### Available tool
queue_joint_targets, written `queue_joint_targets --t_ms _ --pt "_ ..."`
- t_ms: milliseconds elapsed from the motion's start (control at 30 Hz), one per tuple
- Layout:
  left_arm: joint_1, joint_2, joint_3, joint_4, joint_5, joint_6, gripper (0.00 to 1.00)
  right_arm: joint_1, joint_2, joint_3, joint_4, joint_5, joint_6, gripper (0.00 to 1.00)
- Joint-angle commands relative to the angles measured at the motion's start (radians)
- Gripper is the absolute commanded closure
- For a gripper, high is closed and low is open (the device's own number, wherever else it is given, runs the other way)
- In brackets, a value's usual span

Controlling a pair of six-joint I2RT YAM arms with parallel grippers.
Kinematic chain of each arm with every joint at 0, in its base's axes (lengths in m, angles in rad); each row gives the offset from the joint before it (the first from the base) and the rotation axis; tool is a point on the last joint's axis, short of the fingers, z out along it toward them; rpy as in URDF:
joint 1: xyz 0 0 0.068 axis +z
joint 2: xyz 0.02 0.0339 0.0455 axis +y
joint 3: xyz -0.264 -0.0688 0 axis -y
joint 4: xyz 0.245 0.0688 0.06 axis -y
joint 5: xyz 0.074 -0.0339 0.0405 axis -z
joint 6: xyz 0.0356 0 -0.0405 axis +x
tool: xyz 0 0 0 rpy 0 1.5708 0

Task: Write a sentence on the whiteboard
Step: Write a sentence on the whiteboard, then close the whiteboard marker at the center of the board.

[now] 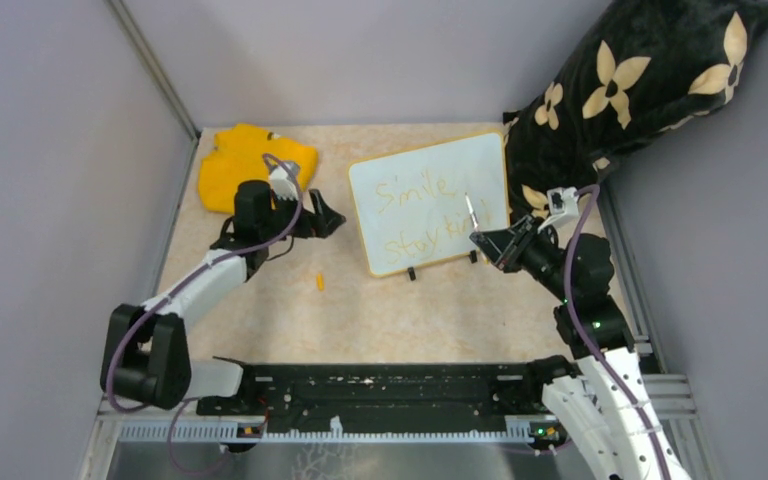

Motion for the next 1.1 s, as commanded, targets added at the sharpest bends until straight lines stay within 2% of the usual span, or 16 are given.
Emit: queue_joint_targets --t_ms 0,100,167,300,467,667,800,1000,1067 --pt "0.016 -0.152 0.046 -0.323 -0.509 -0.117 0.01 0.021 0.0 0.07 0.119 -0.062 -0.023 1.0" --pt "0.024 -0.209 0.054 -0.463 -0.623 -0.21 0.01 0.064 0.005 0.075 0.139 -0.04 -0.04 1.0" --pt "0.025 -0.25 0.026 -0.494 -0.642 -0.265 0.01 0.105 0.016 0.075 0.15 -0.013 -0.056 1.0" --pt "0.026 -0.283 0.0 -0.529 -0.567 -0.233 0.01 0.24 0.038 0.059 0.168 0.109 -0.113 1.0" --pt "0.023 -0.218 -0.008 -0.609 -0.37 -0.169 0.01 0.468 0.082 0.048 0.15 0.335 -0.221 1.0" --pt "-0.081 -0.095 0.023 -0.703 -0.414 -0.114 0.06 0.705 0.079 -0.008 0.097 0.551 -0.281 1.0" --pt "-0.185 -0.018 0.051 -0.747 -0.498 -0.111 0.1 0.75 0.046 -0.075 0.088 0.588 -0.24 1.0" --pt "-0.195 0.073 0.082 -0.757 -0.557 -0.105 0.13 0.753 0.013 -0.118 0.09 0.613 -0.224 1.0" --pt "-0.192 0.118 0.111 -0.778 -0.574 -0.115 0.17 0.754 0.021 -0.115 0.089 0.617 -0.232 1.0"
